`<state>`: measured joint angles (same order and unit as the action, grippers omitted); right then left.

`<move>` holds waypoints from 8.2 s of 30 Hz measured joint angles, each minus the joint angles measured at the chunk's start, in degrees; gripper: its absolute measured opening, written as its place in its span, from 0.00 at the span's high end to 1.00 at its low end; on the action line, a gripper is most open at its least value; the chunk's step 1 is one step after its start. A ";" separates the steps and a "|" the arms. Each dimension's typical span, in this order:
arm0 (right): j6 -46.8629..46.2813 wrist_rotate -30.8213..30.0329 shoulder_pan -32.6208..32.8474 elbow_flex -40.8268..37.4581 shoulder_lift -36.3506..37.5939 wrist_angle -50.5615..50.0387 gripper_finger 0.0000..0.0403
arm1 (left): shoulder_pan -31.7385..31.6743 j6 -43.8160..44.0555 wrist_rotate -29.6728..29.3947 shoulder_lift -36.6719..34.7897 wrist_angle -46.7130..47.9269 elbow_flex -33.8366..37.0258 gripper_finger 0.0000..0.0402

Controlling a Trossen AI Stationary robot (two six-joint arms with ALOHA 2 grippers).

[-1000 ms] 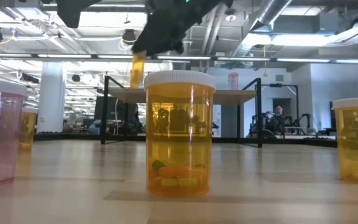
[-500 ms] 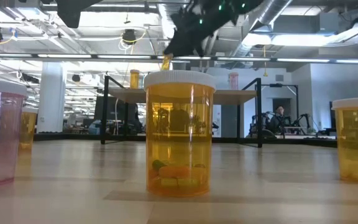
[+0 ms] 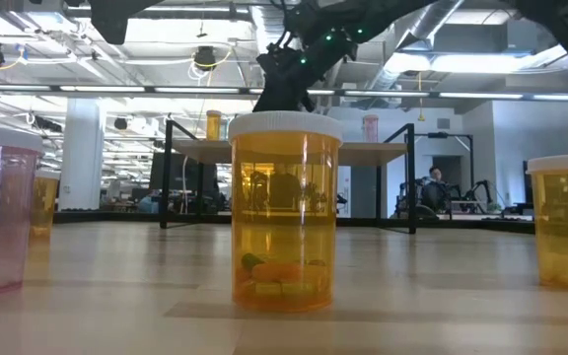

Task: Pick and place medicine bottles onto shelf by color
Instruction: Put the left small orange bottle on the shelf, then put the top large orange bottle on the shelf

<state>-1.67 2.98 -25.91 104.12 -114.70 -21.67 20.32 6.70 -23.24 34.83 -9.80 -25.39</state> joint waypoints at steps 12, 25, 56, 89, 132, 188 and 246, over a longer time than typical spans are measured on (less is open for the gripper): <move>1.75 -2.92 -0.49 0.13 -0.10 -2.22 0.66 | 0.00 0.02 -0.04 0.00 0.00 0.00 0.44; 2.12 -3.06 -0.50 0.15 -0.81 -2.64 0.55 | 0.00 0.02 -0.07 0.00 0.00 0.00 0.44; 1.57 -3.34 -0.39 0.10 3.60 -5.95 0.40 | 0.01 0.02 -0.07 0.00 0.26 0.00 0.44; -6.70 -14.53 38.42 -37.17 27.94 5.29 0.43 | -0.22 24.93 -0.60 0.87 32.16 -2.65 0.44; -6.91 -18.31 42.25 -38.34 27.28 11.47 0.43 | -0.35 42.34 14.00 24.83 56.87 -4.85 0.20; -10.56 -18.29 37.38 -38.34 27.24 12.63 0.43 | -11.33 46.09 5.53 47.04 21.06 -7.08 0.21; -3.06 -10.53 37.05 -42.52 25.04 41.24 0.03 | -3.32 3.23 9.72 31.82 -16.63 -7.08 0.56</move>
<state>-4.73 -7.55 11.13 61.61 -89.66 19.57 16.99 9.93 -13.52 66.65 -26.44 -32.47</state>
